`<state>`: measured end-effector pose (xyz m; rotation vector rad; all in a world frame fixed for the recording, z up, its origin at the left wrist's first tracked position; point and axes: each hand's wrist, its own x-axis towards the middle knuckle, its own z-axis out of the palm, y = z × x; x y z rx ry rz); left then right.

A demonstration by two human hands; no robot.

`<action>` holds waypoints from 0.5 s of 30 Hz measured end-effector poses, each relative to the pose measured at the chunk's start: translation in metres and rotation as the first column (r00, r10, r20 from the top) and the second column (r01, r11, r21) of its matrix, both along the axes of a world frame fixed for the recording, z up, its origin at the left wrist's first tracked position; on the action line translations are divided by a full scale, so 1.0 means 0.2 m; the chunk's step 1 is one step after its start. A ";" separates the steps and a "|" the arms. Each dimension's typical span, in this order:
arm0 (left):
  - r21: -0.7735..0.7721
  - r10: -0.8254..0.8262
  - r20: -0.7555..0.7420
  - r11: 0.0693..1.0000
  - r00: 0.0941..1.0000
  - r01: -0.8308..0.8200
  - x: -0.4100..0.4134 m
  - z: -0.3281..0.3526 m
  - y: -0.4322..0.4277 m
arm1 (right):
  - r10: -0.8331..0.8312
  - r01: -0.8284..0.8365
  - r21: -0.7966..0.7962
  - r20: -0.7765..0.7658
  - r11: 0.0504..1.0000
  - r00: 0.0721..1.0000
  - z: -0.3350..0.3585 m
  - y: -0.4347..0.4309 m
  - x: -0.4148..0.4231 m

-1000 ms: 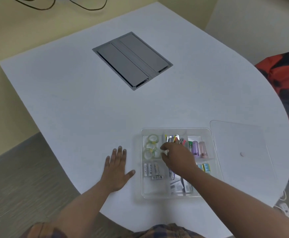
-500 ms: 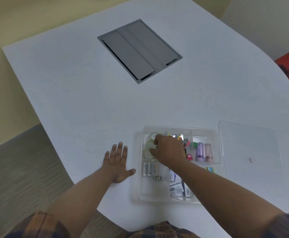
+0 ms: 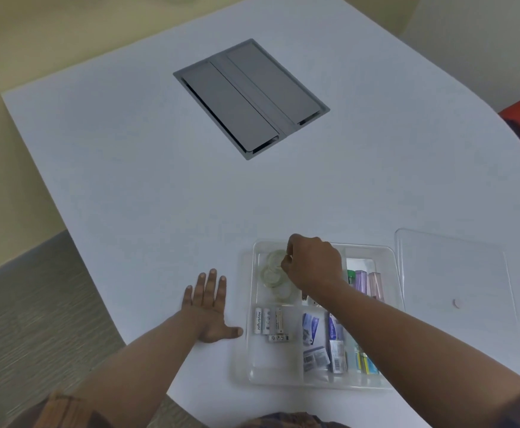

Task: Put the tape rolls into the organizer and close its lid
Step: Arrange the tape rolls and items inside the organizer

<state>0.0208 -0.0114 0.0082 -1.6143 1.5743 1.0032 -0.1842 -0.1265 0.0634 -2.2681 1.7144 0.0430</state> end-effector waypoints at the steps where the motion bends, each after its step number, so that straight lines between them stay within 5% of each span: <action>1: 0.005 0.000 0.000 1.000 1.000 0.000 0.00 0.00 0.00 | 0.013 -0.013 -0.012 -0.016 1.000 1.000 -0.01 0.00 0.01; 8: 0.011 0.004 -0.017 1.000 1.000 -0.004 0.01 0.00 0.00 | 0.166 -0.169 -0.067 -0.056 0.983 0.985 -0.06 0.05 -0.01; 15: -0.004 0.017 -0.031 1.000 0.999 -0.017 0.01 0.00 0.01 | 0.272 -0.255 0.141 -0.122 0.957 0.954 -0.06 0.06 0.00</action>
